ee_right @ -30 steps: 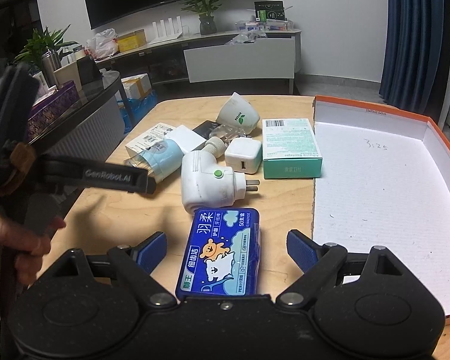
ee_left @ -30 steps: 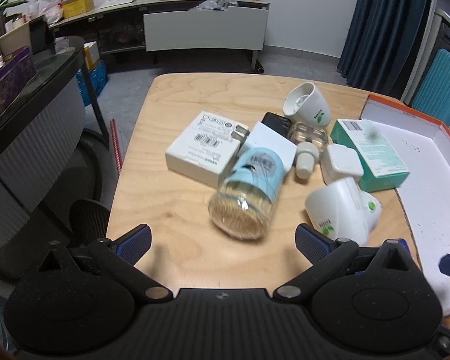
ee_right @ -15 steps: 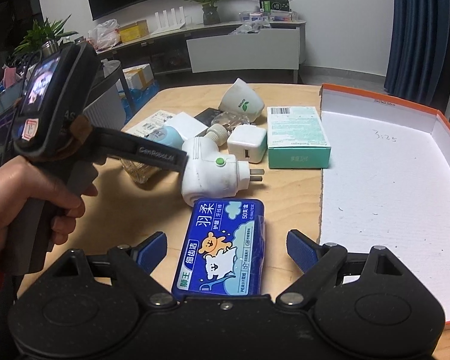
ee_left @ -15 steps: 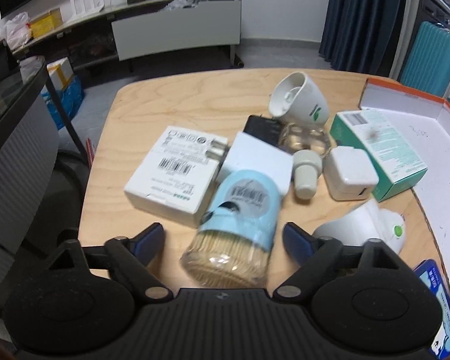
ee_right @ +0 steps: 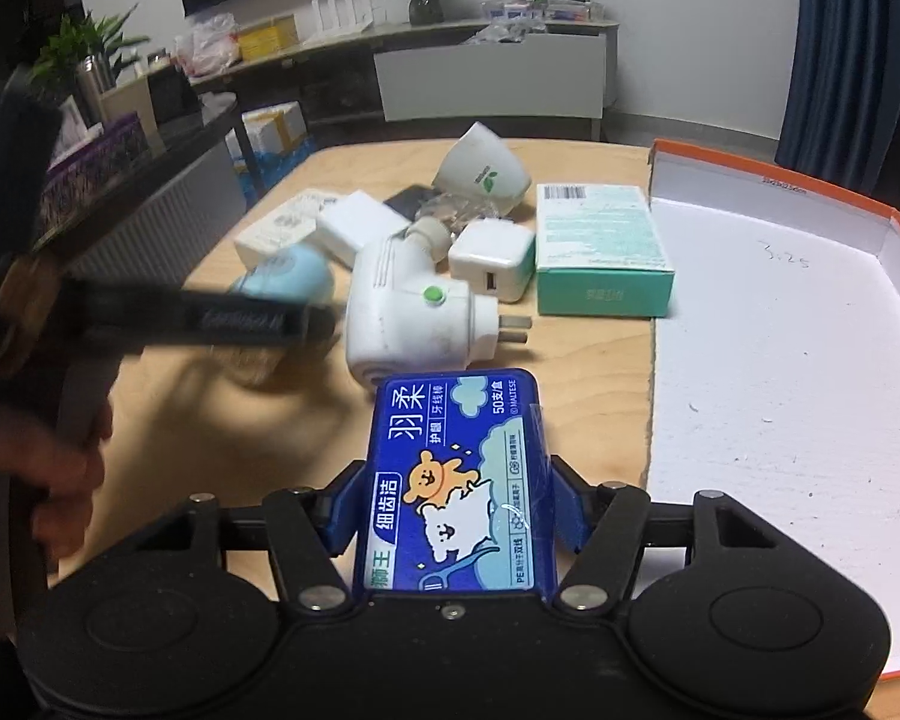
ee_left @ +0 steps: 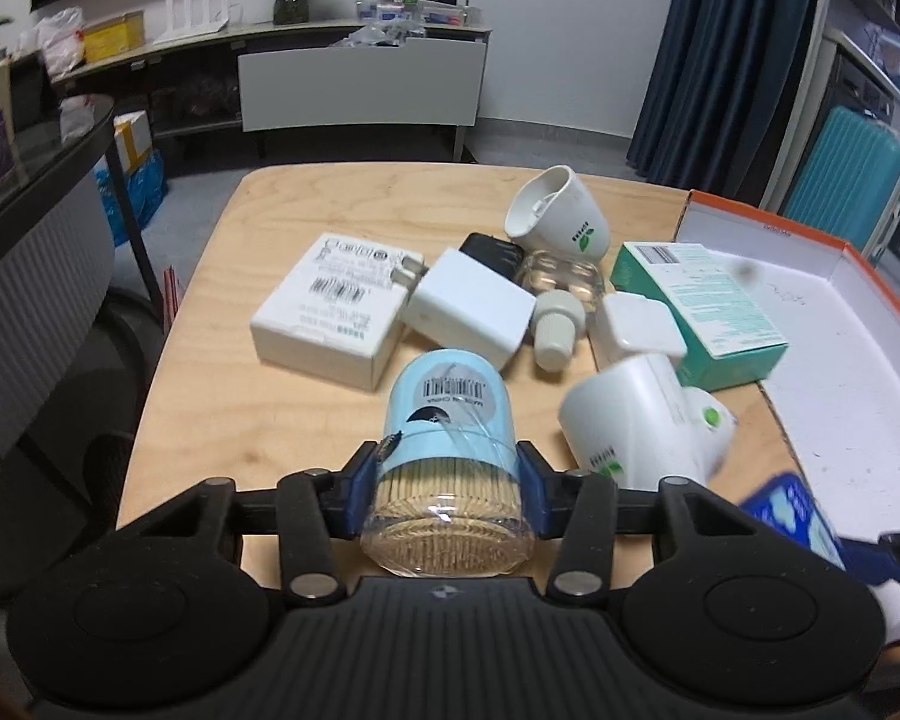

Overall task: Organize rigid objects
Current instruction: 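Grasp the toothpick jar with the left tool while the right tool grasps the blue tissue pack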

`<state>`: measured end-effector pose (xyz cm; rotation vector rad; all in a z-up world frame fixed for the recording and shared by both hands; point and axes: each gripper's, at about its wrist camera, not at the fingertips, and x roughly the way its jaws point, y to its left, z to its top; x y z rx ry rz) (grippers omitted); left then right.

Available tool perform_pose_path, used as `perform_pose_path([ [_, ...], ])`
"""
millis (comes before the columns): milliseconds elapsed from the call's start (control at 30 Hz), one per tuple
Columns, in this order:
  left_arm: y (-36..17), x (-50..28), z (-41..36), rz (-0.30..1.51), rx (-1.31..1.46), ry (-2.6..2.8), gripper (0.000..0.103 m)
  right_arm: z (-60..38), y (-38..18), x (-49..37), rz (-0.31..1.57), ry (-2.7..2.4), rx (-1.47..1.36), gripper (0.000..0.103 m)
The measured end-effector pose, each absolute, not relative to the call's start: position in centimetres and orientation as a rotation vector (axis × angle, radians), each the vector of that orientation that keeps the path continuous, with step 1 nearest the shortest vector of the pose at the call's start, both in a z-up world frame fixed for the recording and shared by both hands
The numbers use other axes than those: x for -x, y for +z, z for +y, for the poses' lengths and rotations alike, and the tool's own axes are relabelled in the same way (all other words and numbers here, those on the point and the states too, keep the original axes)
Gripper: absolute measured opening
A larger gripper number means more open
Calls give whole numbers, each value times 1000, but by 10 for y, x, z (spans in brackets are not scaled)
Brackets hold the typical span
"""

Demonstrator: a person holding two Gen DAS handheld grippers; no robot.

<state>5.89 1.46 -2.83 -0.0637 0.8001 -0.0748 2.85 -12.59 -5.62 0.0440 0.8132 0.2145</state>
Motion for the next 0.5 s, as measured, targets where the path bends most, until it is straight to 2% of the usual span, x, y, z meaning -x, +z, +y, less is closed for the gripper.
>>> perform_pose_path([
  [333, -15, -29, 11, 776, 144, -76, 47, -148, -31, -18, 740, 207, -72, 74],
  [500, -8, -21, 5, 755, 148, -84, 40, -163, -23, -15, 719, 186, -91, 74],
])
